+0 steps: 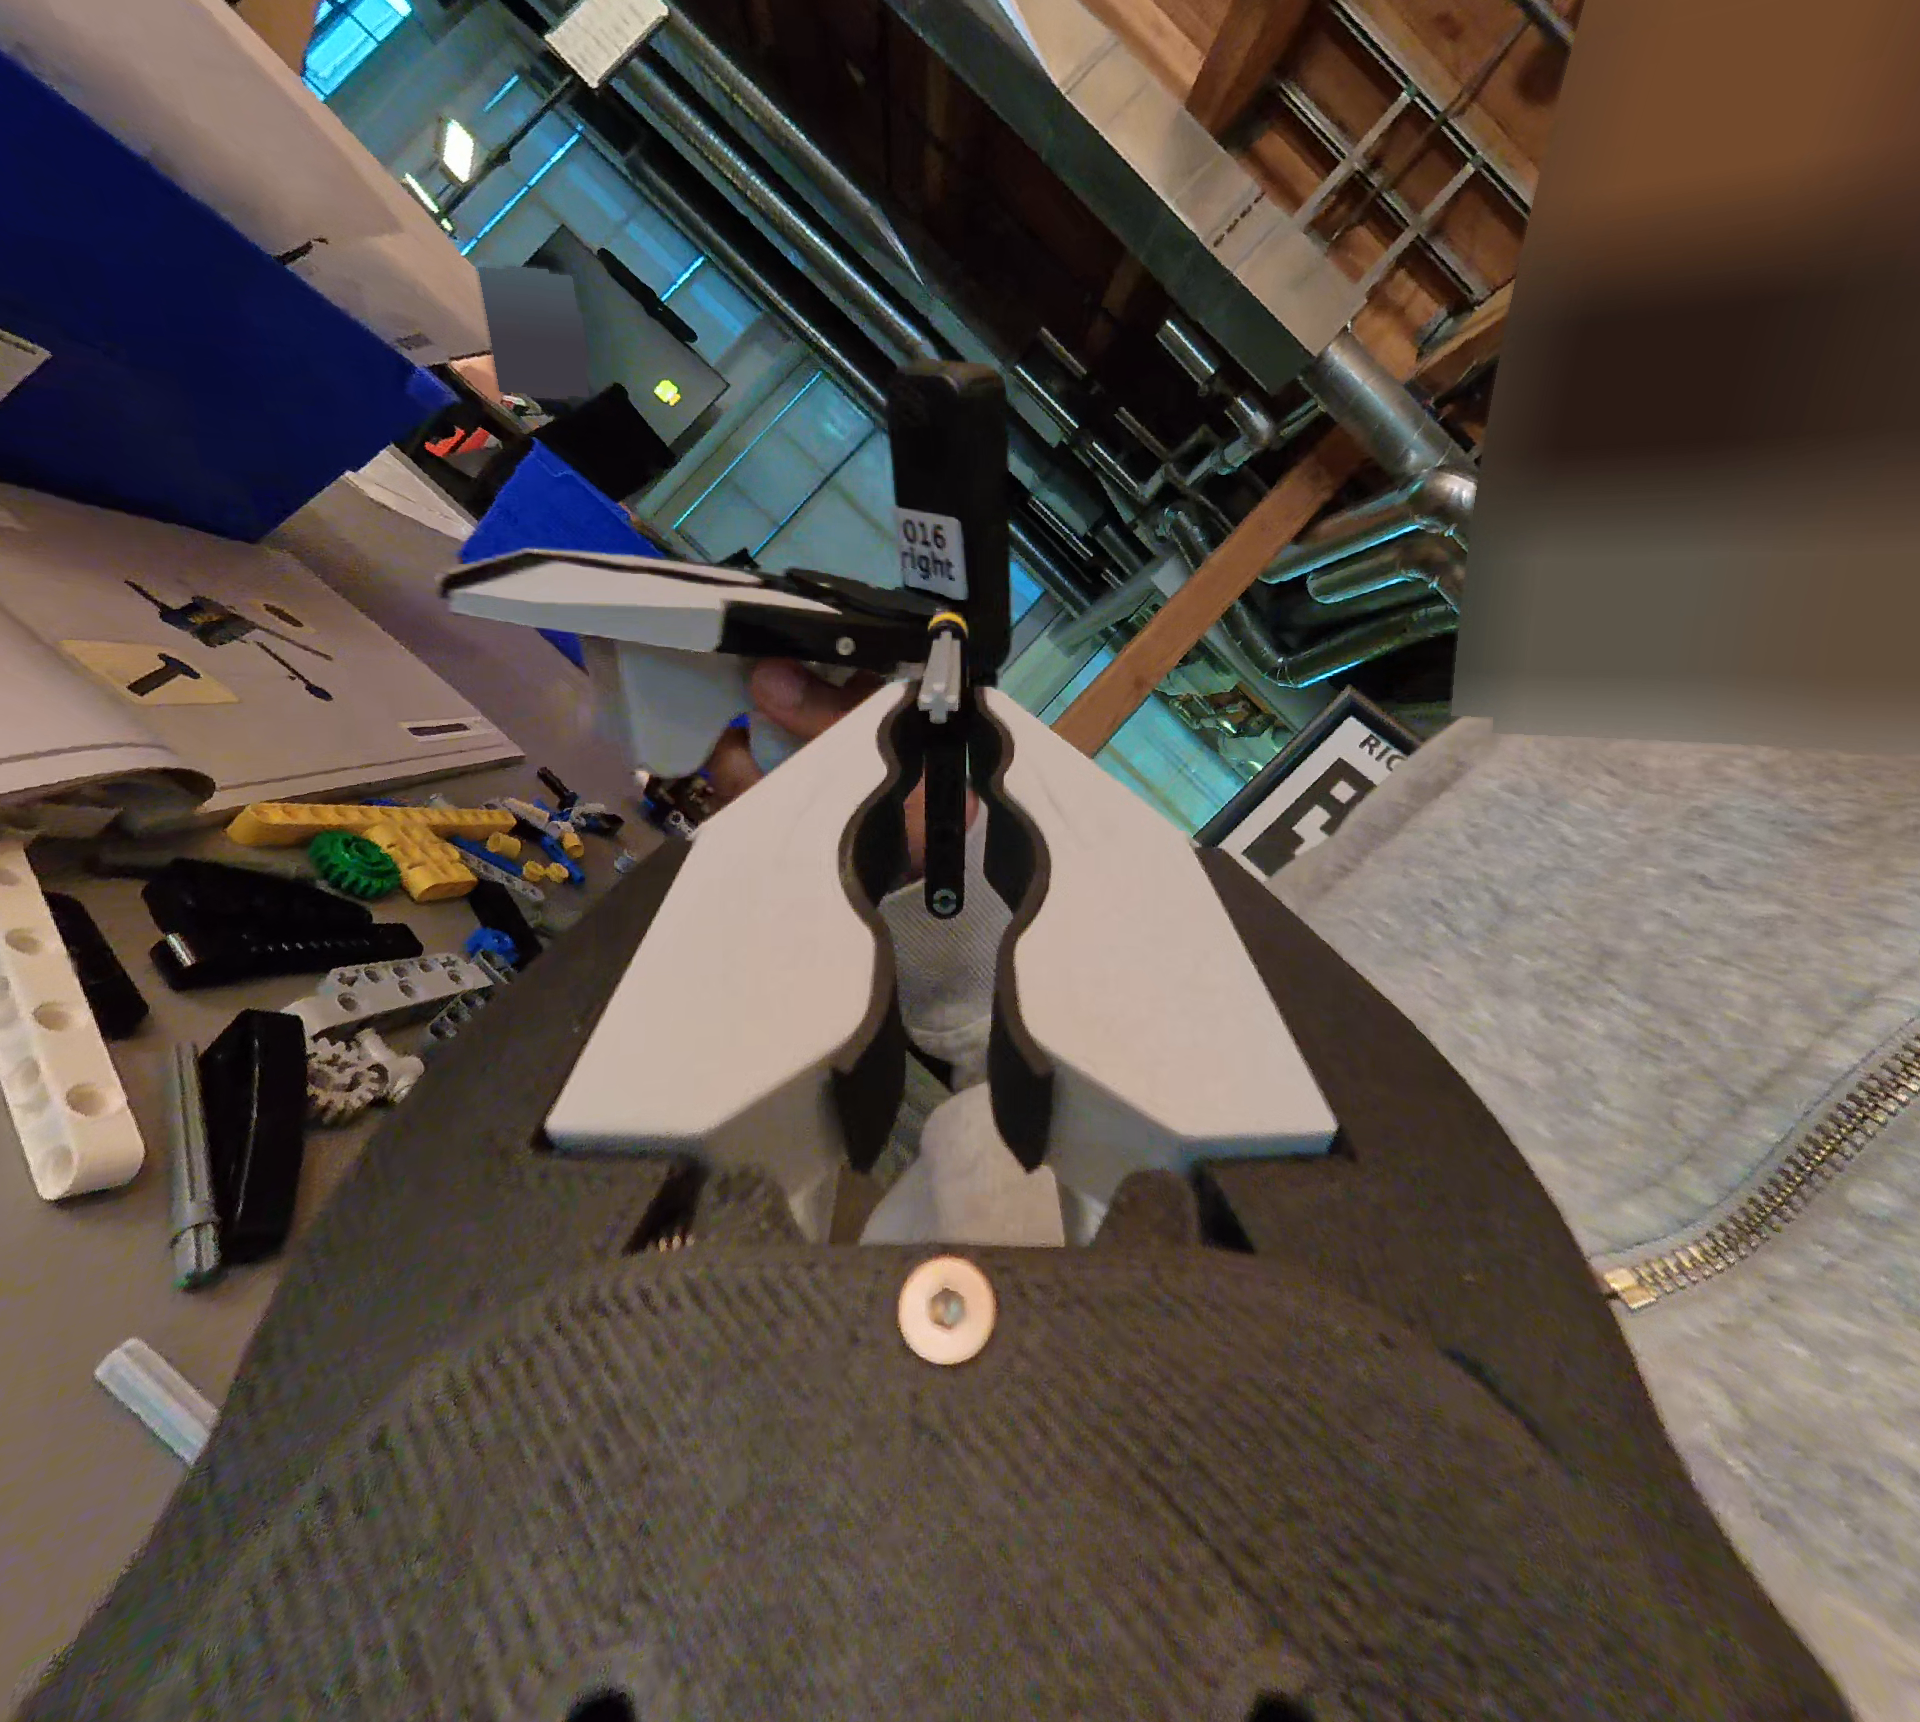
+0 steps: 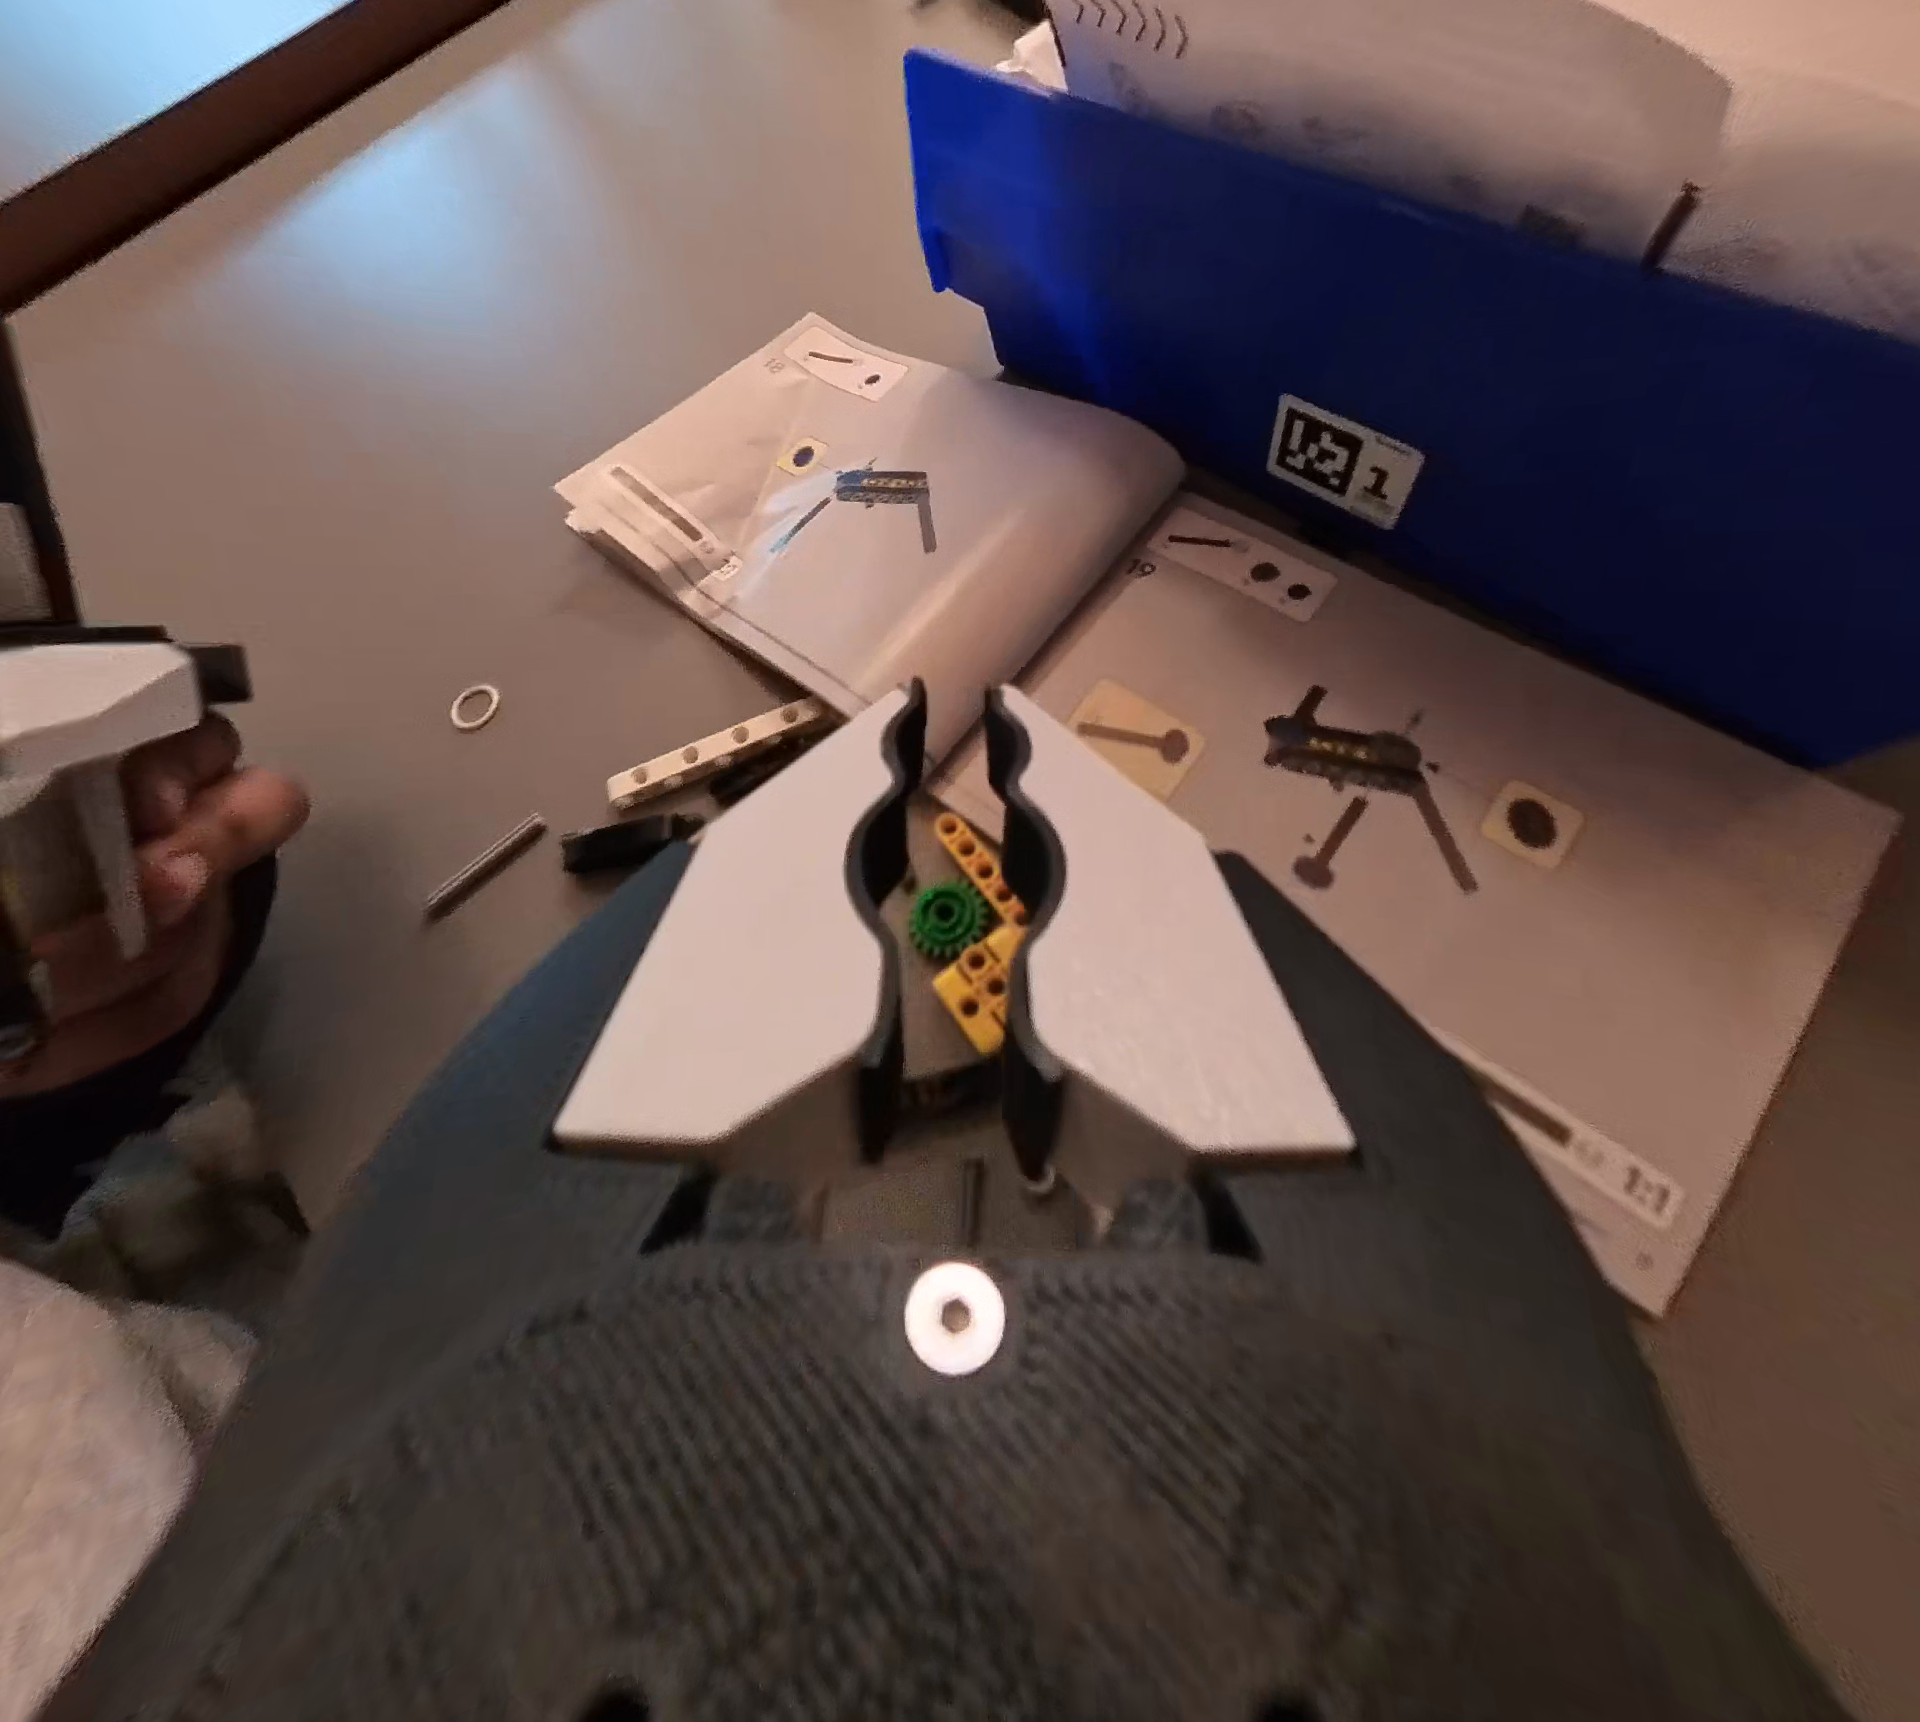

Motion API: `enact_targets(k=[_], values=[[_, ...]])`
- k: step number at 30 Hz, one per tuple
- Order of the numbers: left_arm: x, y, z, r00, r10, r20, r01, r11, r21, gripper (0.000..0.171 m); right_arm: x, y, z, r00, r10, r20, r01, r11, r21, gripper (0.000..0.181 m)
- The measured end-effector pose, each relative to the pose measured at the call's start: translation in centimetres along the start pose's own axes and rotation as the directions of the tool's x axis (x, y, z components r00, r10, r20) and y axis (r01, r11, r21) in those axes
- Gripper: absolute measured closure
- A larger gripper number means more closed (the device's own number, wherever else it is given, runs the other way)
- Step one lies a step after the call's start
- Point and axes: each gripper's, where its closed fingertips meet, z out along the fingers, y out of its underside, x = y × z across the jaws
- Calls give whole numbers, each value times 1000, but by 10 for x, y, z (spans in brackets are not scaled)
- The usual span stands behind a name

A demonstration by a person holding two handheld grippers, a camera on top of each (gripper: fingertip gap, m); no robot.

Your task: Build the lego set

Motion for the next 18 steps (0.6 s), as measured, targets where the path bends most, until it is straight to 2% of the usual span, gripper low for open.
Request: enact_targets(k=[4,8,13,18], values=[[-4,0,-1,998,-59,-7,59,998,13,166,2,7,-23,1000,13,-22,-12,999,40,171],[-8,-2,-3,989,-142,-31,144,989,45,167,-12,8,-43,998,55,39,-59,993,102,166],[-10,1,-2,989,-146,-20,146,989,32,167,-35,2,-58,993,33,114,-54,981,185,162],[-12,-4,-5,991,-137,-6,137,989,57,166,-58,-4,-59,982,3,189,-51,967,250,159]])
